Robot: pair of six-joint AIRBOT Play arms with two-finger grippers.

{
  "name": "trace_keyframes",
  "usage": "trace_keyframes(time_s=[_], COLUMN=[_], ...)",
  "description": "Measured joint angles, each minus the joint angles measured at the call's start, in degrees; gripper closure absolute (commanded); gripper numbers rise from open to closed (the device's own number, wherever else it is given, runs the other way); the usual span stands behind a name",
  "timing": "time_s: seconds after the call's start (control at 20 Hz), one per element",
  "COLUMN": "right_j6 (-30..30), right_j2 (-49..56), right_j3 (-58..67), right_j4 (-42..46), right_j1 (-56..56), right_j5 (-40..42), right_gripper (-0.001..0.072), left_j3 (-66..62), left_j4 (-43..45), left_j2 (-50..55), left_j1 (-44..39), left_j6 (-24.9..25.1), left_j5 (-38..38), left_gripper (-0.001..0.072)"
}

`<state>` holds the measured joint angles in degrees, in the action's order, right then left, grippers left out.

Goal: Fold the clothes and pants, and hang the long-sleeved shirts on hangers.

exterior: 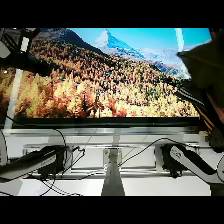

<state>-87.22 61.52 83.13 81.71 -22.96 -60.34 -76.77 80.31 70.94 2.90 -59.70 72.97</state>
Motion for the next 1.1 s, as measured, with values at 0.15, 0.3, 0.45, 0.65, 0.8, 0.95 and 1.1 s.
trace_keyframes(time_s=[0.15, 0.3, 0.45, 0.65, 0.8, 0.95, 1.1], right_j6=[-2.9, -4.1, -4.5, -4.7, -4.7, -3.3, -1.5], right_j2=[-6.7, -11.9, -14.3, -13.9, -12.5, -10.9, -9.3], right_j3=[0.1, 0.1, 0.1, -1.0, -3.1, -5.0, -6.0], right_j4=[5.9, 9.8, 11.4, 10.2, 6.5, 0.2, -3.2], right_j1=[-11.8, -24.1, -33.1, -37.4, -36.9, -33.6, -27.7], right_j5=[-2.6, -2.7, -4.4, -11.2, -15.9, -17.5, -17.5], right_gripper=[0.0701, 0.0701, 0.0701, 0.07, 0.0117, 0.006, 0.006], left_j3=[0.0, 0.0, 0.0, 0.0, 0.0, 0.0, 0.0], left_j4=[0.0, 0.0, 0.0, 0.0, 0.0, 0.0, 0.0], left_j2=[0.0, 0.0, 0.0, 0.0, 0.0, 0.0, 0.0], left_j1=[0.0, 0.0, 0.0, 0.0, 0.0, 0.0, 0.0], left_j6=[-0.6, -0.9, -1.0, -1.0, -1.0, -1.0, -1.0], left_j5=[1.8, 2.9, 3.3, 3.5, 3.6, 3.6, 3.6], left_gripper=[0.0449, 0.0449, 0.0449, 0.0448, 0.0448, 0.0448, 0.0448])
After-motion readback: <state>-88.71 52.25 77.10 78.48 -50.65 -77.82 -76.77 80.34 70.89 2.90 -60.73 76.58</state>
